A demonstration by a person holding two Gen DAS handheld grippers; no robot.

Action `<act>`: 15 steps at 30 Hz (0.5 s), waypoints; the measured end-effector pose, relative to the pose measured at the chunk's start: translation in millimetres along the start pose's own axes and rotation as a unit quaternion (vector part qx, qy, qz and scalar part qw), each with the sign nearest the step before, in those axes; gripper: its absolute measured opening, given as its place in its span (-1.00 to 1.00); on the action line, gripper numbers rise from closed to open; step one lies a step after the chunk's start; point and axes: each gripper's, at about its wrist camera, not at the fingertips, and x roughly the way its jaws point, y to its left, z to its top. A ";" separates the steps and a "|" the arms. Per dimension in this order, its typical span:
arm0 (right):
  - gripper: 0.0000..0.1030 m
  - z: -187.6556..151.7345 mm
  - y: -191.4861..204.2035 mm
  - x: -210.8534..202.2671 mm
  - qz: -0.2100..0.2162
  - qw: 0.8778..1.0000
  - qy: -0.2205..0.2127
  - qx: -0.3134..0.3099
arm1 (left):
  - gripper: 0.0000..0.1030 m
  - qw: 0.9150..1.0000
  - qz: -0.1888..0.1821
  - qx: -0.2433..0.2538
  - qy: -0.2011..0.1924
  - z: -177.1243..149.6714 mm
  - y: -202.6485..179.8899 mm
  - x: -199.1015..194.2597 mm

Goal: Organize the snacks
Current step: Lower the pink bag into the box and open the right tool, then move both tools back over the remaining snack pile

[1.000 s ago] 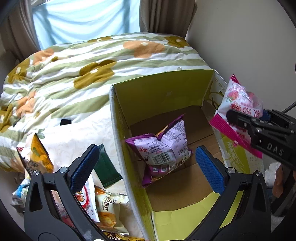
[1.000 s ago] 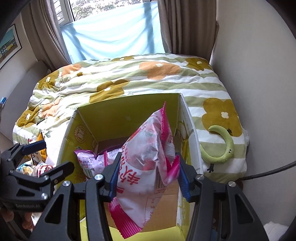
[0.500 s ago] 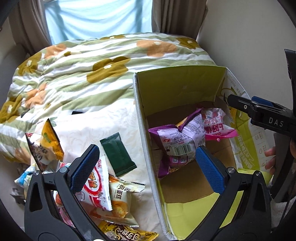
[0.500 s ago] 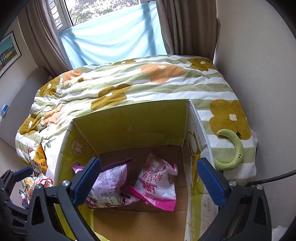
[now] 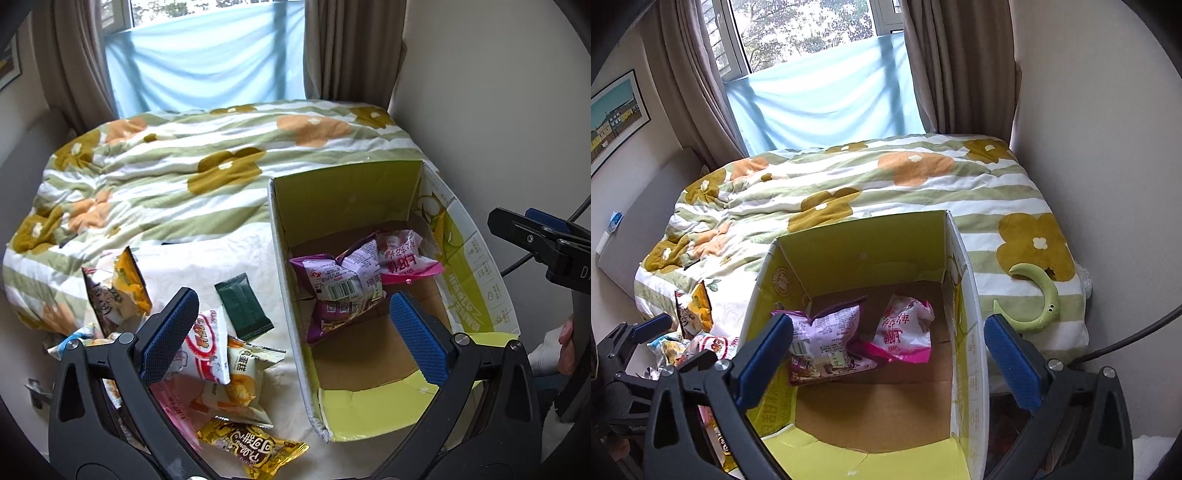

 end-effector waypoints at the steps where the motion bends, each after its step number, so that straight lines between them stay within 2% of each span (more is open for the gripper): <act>1: 0.99 -2.9 1.0 -9.3 0.001 1.000 -0.007 -0.001 | 0.99 1.000 0.001 0.000 -0.008 -2.9 -0.5 -9.8; 8: 0.99 -33.7 11.1 -60.9 0.009 0.999 -0.028 -0.021 | 0.99 0.999 0.010 -0.029 -0.041 -42.9 7.2 -71.4; 15: 0.99 -77.3 26.0 -86.9 0.053 0.998 -0.028 -0.030 | 0.99 0.995 0.058 -0.065 -0.053 -105.3 24.5 -122.1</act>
